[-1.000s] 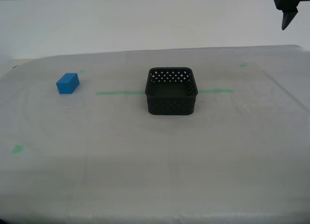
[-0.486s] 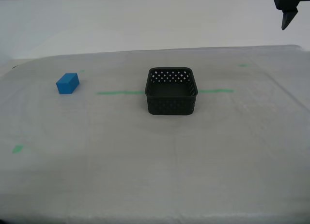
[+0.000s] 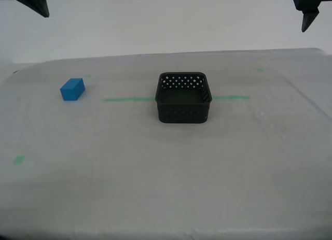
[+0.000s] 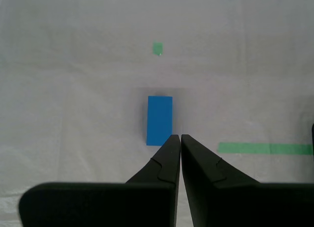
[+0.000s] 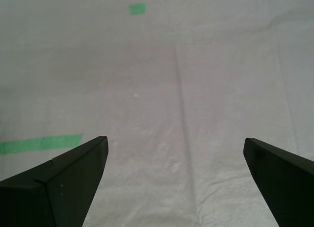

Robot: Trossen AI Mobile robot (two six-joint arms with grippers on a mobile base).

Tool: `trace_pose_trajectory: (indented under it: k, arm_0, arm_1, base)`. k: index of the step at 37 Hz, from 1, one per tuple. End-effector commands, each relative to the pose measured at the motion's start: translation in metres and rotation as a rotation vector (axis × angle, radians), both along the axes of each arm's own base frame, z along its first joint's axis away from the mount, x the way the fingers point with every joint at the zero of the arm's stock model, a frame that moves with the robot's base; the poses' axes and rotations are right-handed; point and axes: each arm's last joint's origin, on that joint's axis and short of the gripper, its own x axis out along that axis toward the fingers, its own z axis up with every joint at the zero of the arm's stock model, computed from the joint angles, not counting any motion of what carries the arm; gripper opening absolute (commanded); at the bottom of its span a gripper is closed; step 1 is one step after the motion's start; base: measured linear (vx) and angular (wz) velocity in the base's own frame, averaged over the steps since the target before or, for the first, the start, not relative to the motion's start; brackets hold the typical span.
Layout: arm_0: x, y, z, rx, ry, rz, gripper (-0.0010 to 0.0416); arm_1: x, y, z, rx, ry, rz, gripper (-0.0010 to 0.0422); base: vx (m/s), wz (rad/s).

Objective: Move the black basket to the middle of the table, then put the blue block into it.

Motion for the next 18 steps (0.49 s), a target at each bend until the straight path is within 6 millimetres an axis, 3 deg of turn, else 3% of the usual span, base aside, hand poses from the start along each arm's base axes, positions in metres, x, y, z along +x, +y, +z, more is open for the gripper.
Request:
trace_pose_trajectory:
  k: [1,18]
  arm_0:
    - [0.0,0.0,0.0,-0.002,0.0,0.0,0.0387]
    - [0.0,0.0,0.0,-0.002,0.0,0.0,0.0387]
  arm_1:
    - [0.009,0.0,-0.011,0.0,0.039,-0.004,0.0]
    - [0.052,0.001,-0.05,0.008,0.164,-0.019,0.0]
  base:
    - [0.0,0.0]
    - [0.0,0.0]
